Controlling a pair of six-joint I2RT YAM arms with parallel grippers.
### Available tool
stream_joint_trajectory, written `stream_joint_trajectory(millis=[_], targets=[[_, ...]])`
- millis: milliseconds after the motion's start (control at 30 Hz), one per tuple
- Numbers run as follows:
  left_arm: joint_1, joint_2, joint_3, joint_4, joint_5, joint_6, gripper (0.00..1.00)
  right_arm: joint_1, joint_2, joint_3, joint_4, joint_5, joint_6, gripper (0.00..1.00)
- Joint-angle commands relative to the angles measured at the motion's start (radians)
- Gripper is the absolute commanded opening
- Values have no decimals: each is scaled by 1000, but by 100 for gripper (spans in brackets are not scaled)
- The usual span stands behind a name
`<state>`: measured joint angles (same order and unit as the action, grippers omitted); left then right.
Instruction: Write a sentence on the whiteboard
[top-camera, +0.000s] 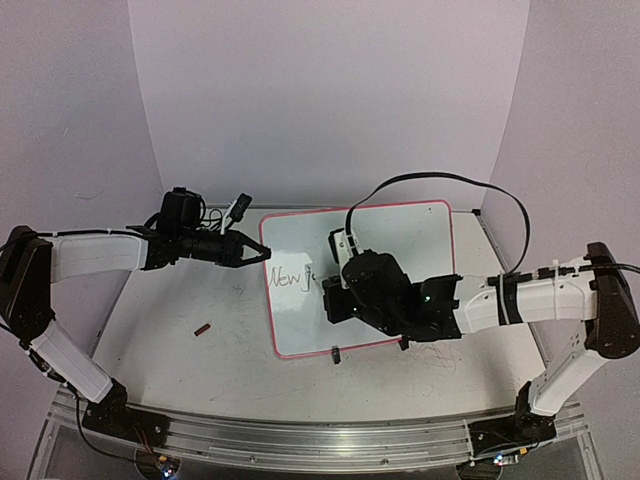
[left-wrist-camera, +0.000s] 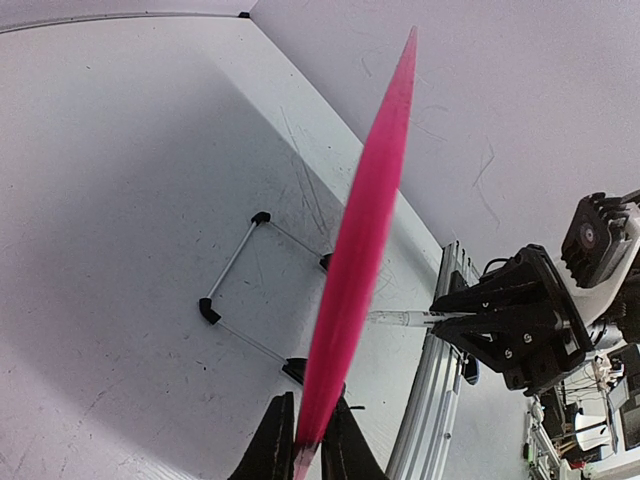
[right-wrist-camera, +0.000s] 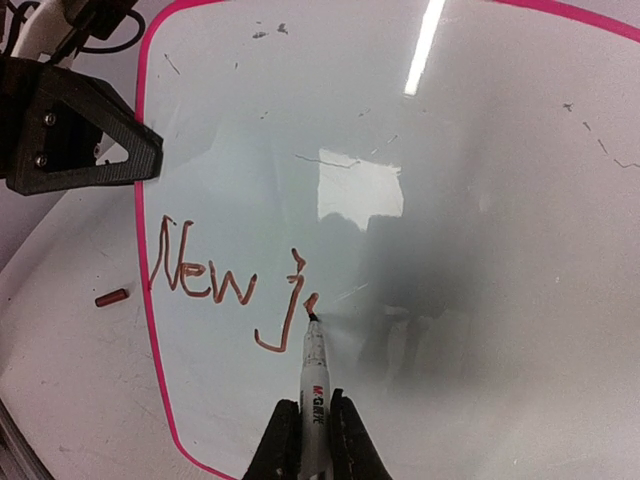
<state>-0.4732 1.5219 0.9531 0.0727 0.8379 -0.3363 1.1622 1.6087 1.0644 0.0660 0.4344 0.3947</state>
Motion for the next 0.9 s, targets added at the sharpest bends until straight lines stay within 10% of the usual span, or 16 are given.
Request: stream_joint_trajectory(millis=[0,867], targets=[[-13,-9,3,16,25,5,10,-4,-32,-11,-26,52,12,0],[-13,-16,2,16,25,6,9,-6,-1,45,15,108,-14,0]])
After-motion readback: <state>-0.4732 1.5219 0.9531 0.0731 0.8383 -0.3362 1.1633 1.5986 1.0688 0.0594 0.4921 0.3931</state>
